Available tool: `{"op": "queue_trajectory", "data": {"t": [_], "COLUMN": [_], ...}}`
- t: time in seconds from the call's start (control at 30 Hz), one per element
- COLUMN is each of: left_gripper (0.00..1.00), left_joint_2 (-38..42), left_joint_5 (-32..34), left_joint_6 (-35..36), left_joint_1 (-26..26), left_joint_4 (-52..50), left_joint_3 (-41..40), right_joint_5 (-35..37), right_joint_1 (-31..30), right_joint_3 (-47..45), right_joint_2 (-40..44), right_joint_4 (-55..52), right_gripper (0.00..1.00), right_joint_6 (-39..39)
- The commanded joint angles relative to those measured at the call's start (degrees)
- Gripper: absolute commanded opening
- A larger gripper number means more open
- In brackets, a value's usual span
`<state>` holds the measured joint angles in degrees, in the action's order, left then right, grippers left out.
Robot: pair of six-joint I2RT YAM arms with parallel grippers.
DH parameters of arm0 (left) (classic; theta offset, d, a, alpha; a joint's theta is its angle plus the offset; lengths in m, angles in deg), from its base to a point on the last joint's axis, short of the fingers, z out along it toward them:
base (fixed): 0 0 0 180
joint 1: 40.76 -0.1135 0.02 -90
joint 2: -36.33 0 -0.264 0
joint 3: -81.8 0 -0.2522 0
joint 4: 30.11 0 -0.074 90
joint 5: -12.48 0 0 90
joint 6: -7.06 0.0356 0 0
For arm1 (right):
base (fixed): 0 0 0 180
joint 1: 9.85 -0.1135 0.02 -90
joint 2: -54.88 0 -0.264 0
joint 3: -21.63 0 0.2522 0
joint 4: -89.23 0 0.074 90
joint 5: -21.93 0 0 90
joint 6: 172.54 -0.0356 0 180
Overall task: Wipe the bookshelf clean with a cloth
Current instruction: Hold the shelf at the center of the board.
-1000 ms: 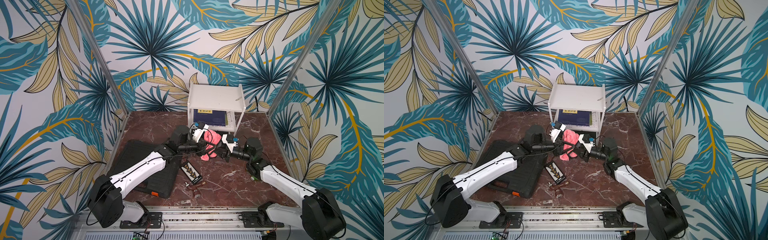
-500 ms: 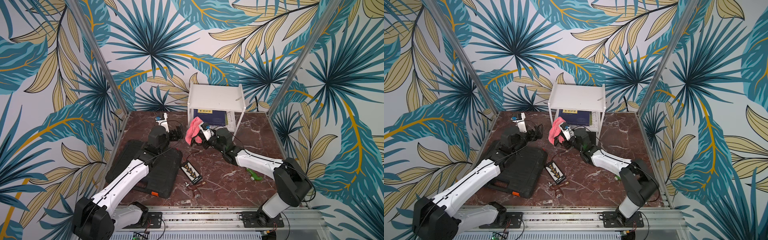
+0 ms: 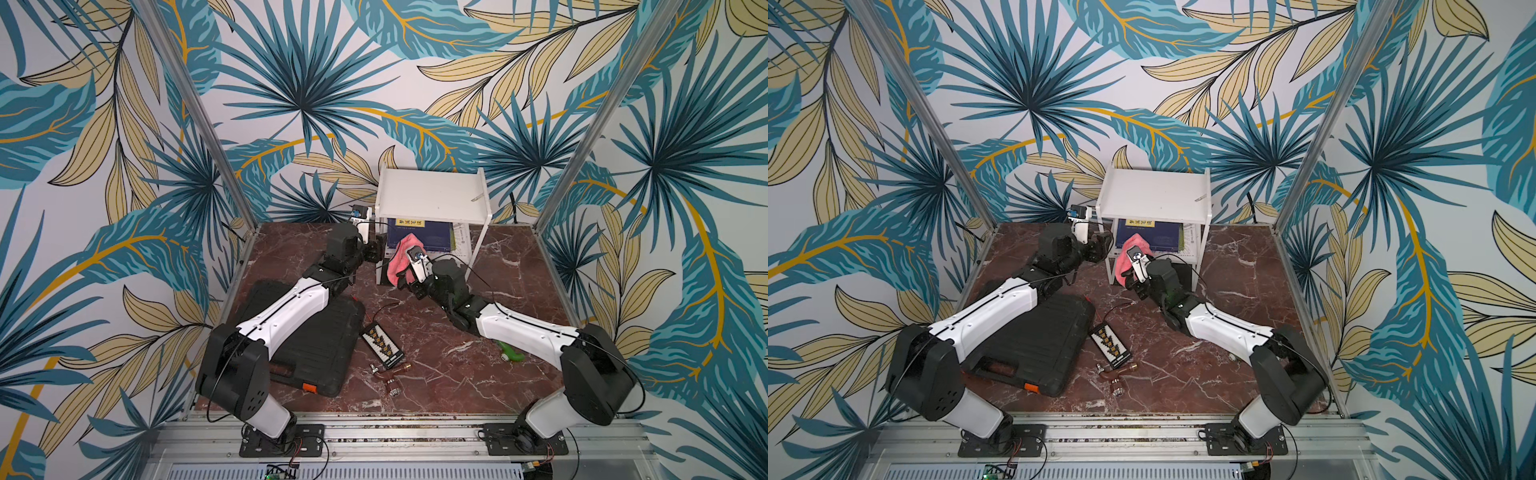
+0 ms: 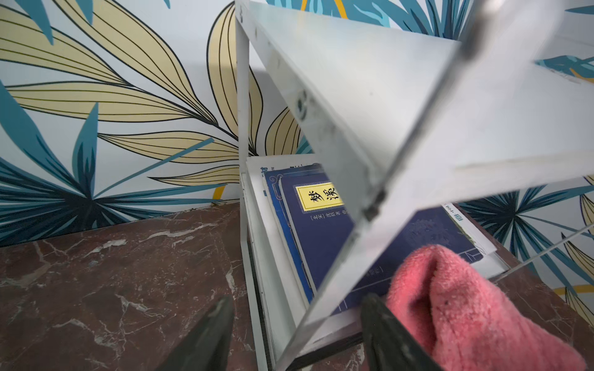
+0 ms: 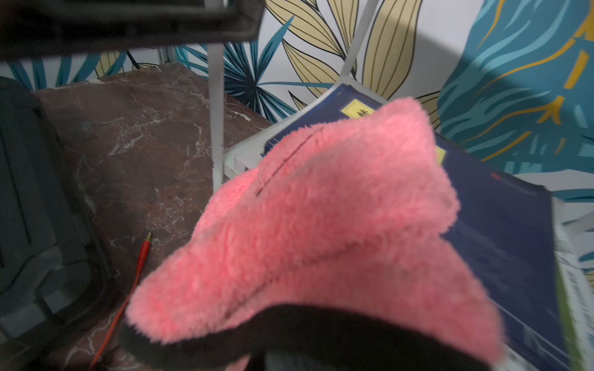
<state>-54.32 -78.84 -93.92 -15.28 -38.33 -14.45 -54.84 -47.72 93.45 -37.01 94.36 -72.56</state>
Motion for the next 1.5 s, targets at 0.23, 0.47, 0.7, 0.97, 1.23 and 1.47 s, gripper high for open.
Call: {"op": "queue_trajectory", "data": {"t": [0.23,0.47,0.7,0.97,1.23,1.47], "left_gripper": [0.27,0.00,0.00,0.00,0.00,0.00], "left_joint_2": [0.0,1.4,3.6,6.8,6.7,8.2], "left_joint_5": [-0.7,-1.8,-0.9,1.3,2.5,4.5], "left_joint_6": [1.8,3.9,4.7,6.0,6.1,7.4], "left_joint_1": [0.2,0.2,0.1,-1.2,-1.3,-1.7], "left_joint_4": [2.8,-1.5,-2.0,-3.8,-6.2,-6.9], "left_joint_3": [-0.3,-0.7,-2.8,-4.1,-3.5,-5.2], "right_joint_5": [15.7,-5.7,6.7,3.4,-6.6,-10.8], "right_joint_1": [6.0,1.6,-1.5,14.1,26.0,26.9], "right_joint_3": [-9.4,-3.8,9.9,-12.3,-15.9,-16.5], "right_joint_2": [9.5,7.2,-4.1,19.7,38.4,18.1], "right_joint_4": [-7.6,-8.5,-7.2,-20.2,-12.8,-8.6], "right_gripper": [0.00,0.00,0.00,0.00,0.00,0.00], "right_joint_6": [2.2,1.2,-6.4,-3.4,-13.0,-18.0]}}
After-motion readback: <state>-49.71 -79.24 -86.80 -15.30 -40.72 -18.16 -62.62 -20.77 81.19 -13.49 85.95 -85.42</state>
